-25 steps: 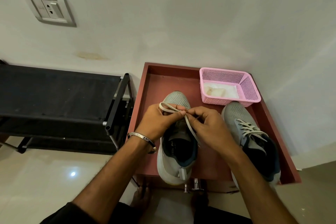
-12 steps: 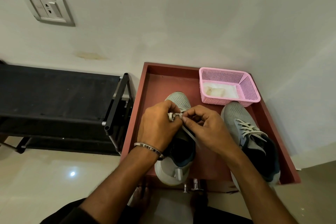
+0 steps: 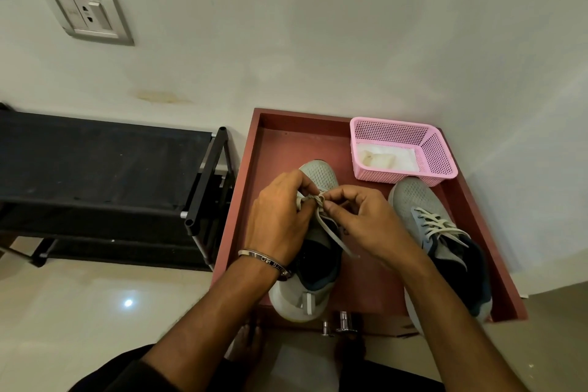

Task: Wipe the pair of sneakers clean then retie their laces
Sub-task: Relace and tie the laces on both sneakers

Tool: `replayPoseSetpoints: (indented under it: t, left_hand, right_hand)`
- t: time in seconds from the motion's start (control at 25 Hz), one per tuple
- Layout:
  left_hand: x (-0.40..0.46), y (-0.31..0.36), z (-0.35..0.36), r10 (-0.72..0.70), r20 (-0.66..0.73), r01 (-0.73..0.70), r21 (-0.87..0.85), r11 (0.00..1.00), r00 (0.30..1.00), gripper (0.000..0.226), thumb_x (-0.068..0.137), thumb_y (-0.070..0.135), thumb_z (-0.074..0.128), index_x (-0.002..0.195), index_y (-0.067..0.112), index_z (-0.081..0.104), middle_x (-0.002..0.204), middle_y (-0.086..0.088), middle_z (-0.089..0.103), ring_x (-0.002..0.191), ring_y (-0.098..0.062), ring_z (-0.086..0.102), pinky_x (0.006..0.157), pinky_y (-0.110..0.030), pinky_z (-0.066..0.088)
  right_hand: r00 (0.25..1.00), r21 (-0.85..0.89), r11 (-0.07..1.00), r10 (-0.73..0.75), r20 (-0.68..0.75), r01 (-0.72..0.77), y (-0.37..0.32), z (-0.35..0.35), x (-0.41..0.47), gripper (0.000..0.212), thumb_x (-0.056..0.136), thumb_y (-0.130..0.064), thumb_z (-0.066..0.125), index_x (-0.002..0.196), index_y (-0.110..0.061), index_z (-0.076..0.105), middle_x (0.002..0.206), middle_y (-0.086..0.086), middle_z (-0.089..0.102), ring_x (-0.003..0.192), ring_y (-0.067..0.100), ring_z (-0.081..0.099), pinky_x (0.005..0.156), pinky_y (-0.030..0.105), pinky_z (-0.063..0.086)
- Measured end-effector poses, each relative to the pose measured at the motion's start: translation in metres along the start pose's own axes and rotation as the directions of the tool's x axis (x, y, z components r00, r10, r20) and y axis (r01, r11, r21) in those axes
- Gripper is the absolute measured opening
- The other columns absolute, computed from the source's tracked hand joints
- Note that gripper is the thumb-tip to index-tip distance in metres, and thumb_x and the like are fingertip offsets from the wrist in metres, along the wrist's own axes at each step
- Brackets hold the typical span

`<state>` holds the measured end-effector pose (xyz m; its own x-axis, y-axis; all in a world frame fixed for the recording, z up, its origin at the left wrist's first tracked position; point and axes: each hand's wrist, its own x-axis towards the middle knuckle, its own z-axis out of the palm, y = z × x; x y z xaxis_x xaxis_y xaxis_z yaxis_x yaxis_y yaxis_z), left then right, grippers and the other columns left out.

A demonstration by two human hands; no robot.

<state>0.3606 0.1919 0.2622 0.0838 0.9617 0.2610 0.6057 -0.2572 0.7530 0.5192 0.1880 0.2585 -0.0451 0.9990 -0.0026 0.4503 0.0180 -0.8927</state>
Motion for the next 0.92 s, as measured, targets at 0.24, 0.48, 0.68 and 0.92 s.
replayPoseSetpoints:
  t: [0.24, 0.48, 0.68, 0.92]
  left_hand:
    - [-0.001, 0.0, 0.001, -0.024, 0.005, 0.024, -0.024, 0.999, 1.0, 0.01, 0.088, 0.017, 0.069, 0.092, 0.022, 0.061, 0.093, 0.01, 0.063, 0.082, -0.003, 0.058, 0.065, -0.009, 0.042]
    - [-0.001, -0.001, 0.001, -0.039, 0.003, 0.039, -0.036, 0.999, 0.999, 0.009, 0.087, 0.02, 0.07, 0.091, 0.022, 0.063, 0.091, 0.011, 0.063, 0.081, -0.002, 0.057, 0.064, -0.01, 0.043]
    - [-0.001, -0.001, 0.0, -0.052, 0.013, 0.053, -0.055, 0.997, 0.999, 0.01, 0.087, 0.02, 0.072, 0.092, 0.023, 0.063, 0.092, 0.011, 0.064, 0.08, -0.002, 0.059, 0.065, -0.012, 0.047]
    - [-0.002, -0.001, 0.0, -0.02, 0.002, 0.02, -0.035, 0.999, 1.0, 0.011, 0.086, 0.021, 0.072, 0.091, 0.023, 0.062, 0.091, 0.012, 0.062, 0.08, -0.001, 0.056, 0.065, -0.013, 0.047]
  right_hand:
    - [0.995, 0.072, 0.995, -0.07, -0.071, 0.076, -0.001, 0.01, -0.001, 0.02, 0.096, -0.019, 0.06, 0.112, -0.026, 0.067, 0.101, -0.006, 0.072, 0.095, 0.008, 0.068, 0.087, 0.034, 0.056]
    - [0.986, 0.186, 0.979, -0.053, -0.16, 0.083, -0.003, 0.005, 0.0, 0.014, 0.081, -0.008, 0.076, 0.092, -0.018, 0.077, 0.084, -0.002, 0.076, 0.082, 0.015, 0.072, 0.077, 0.032, 0.055]
    - [0.79, -0.624, 0.694, -0.582, -0.191, 0.36, 0.001, 0.002, -0.002, 0.016, 0.081, -0.011, 0.075, 0.096, -0.016, 0.076, 0.089, -0.004, 0.071, 0.087, 0.017, 0.061, 0.077, 0.035, 0.05]
    - [0.857, -0.343, 0.923, -0.314, -0.408, 0.174, -0.005, 0.016, -0.005, 0.016, 0.084, -0.007, 0.07, 0.092, -0.021, 0.073, 0.088, -0.008, 0.07, 0.08, 0.008, 0.065, 0.072, 0.029, 0.056]
